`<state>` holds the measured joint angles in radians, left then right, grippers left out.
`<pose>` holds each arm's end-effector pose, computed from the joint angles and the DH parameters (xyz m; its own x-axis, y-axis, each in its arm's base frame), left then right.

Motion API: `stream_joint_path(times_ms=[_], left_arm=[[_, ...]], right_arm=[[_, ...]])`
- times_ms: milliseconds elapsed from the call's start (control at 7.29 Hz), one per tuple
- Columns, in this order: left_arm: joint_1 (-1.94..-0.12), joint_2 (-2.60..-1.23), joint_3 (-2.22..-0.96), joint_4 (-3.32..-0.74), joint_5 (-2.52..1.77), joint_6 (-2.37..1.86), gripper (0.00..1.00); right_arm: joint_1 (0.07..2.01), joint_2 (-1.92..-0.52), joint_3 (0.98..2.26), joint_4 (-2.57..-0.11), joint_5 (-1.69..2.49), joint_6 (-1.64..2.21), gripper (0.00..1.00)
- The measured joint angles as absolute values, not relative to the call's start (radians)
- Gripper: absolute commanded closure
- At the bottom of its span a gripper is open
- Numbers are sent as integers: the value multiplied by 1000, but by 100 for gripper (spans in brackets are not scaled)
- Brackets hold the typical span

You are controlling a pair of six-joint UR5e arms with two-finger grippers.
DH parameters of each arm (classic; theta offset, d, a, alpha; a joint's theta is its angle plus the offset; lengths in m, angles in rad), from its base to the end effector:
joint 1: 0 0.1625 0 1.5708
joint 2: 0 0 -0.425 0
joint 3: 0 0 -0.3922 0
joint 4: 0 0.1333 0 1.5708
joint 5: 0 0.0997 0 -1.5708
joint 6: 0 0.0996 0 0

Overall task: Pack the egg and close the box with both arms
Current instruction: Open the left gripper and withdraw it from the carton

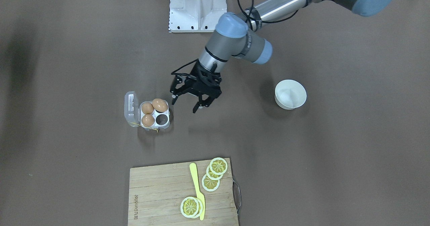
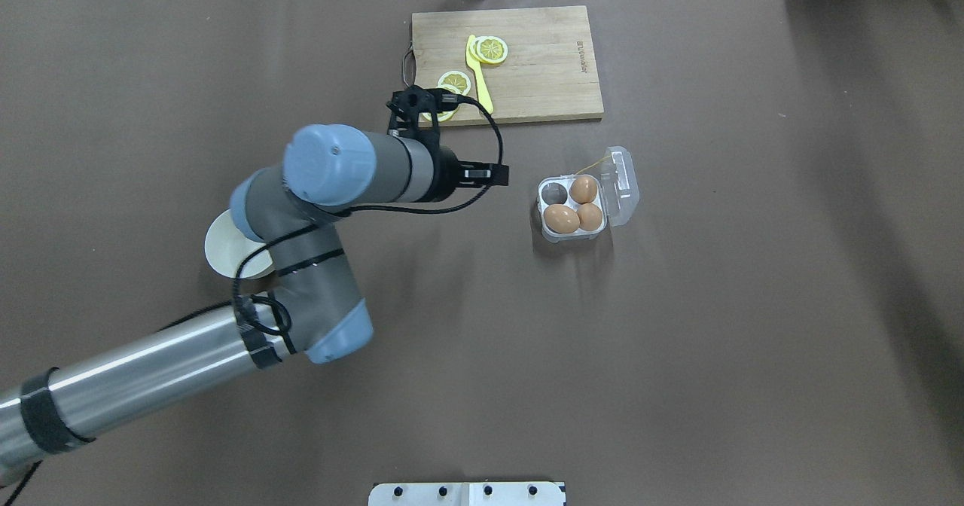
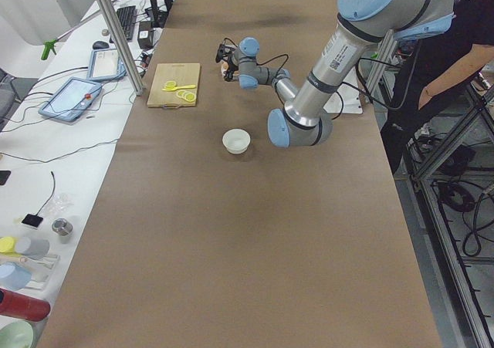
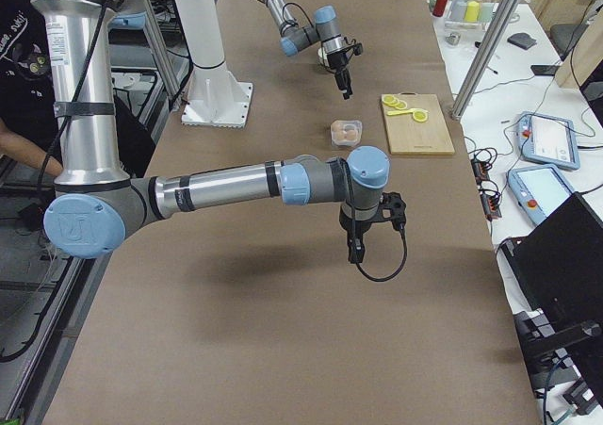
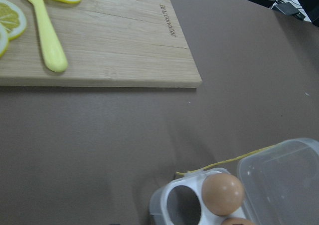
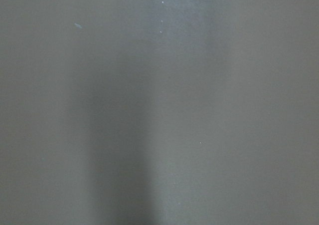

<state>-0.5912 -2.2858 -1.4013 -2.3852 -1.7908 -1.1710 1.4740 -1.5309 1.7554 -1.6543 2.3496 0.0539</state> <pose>0.5438 -0.4994 0.2028 0.3028 0.2542 -0.9185 0.2702 0.9013 0.3385 0.0139 -0.5117 0.5560 0.7030 -0.1137 0.7020 0.0579 0.9930 0.1029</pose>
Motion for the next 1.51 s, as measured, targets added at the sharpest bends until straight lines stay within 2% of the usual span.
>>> stream_joint_path(times_ms=[412, 686, 961, 1373, 1510], left_arm=[[-818, -2120, -1607, -2220, -2092, -991, 19], [-969, -2008, -1692, -2135, -2218, -840, 19], [-1142, -1899, -1718, -2075, -2358, -629, 19], [-1291, -1848, -1751, -1856, -2418, -354, 20], [-1323, -1839, -1754, -1783, -2420, -262, 20]], right_arm=[[1456, -1517, 1803, -1649, 2508, 59, 0], [1423, -1516, 1812, -1648, 2563, 69, 0], [1297, -1500, 1845, -1646, 2588, 89, 0], [1111, -1405, 1849, -1647, 2587, 135, 1], [1072, -1369, 1845, -1646, 2587, 168, 20]])
